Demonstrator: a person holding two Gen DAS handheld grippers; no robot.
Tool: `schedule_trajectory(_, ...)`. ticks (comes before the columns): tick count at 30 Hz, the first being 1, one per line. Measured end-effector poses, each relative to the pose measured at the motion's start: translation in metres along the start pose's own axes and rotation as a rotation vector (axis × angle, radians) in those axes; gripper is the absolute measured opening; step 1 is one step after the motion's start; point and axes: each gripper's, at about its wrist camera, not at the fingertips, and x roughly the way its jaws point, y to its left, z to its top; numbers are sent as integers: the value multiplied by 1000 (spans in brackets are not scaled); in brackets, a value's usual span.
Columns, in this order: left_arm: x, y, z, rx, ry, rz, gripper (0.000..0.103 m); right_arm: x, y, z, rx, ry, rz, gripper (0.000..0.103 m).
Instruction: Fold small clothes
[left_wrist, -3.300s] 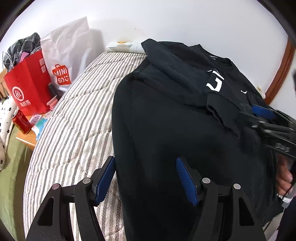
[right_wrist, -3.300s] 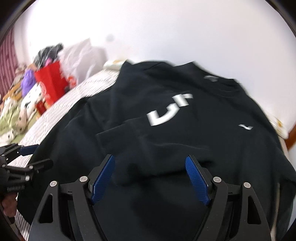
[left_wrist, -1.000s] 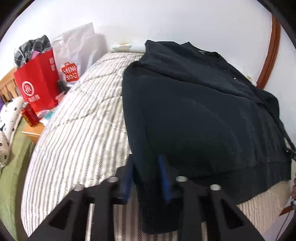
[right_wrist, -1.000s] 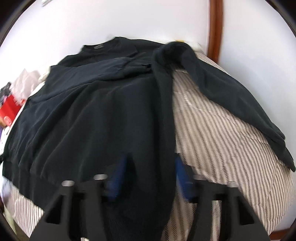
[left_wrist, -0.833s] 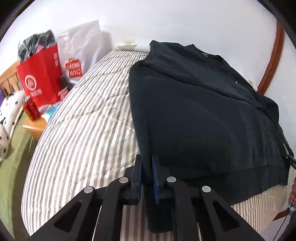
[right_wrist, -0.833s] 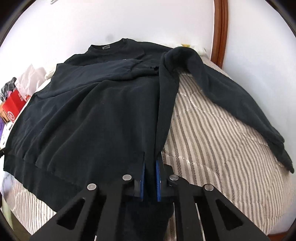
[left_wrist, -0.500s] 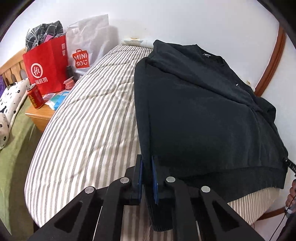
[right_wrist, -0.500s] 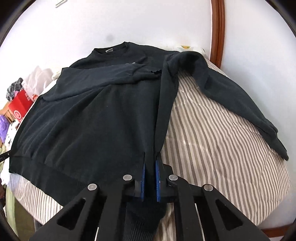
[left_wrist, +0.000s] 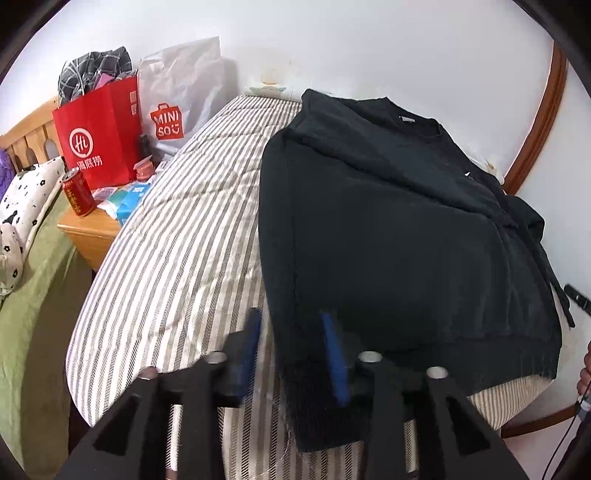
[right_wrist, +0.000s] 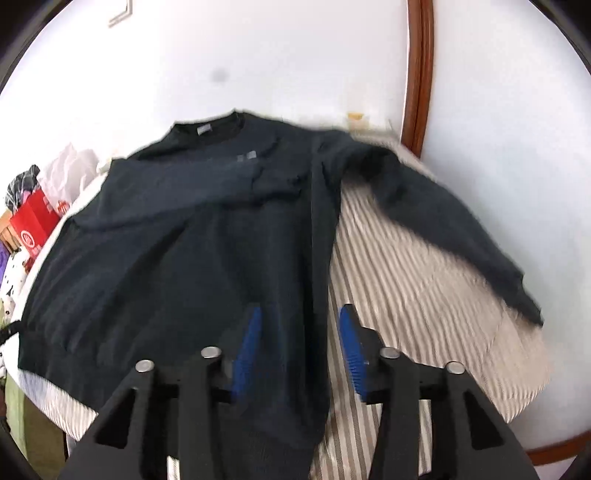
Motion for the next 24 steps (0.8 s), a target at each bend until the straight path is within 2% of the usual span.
schedule_trajectory(1,-1,-1,3,1,-9,-3,52,-3,3,4,-3,-10,6,46)
schedule_trajectory(2,-3,-3,8,7,-24,-1,54,-4,9,14,-11,-18,16,46)
schedule_trajectory(5,-5,-6,20,13,-45,30,54,-3,31,42,-32,-49,53,48)
schedule_trajectory(9,-2,-1,44,-38,-55,16,54,8,66,79,-54,-86,99,51)
schedule_trajectory(12,6,0,60,-36,-65,35,54,28,101,109,-96,-85,144,51)
schedule_trajectory(16,25,6,80,-56,-47,71,53,56,147,141,-160,-90,160,51)
schedule_trajectory(19,41,13,95,-84,-28,70,48,77,175,162,-171,-75,206,51)
schedule_trajectory(24,65,22,121,-114,-13,98,46,118,233,199,-234,-72,244,51)
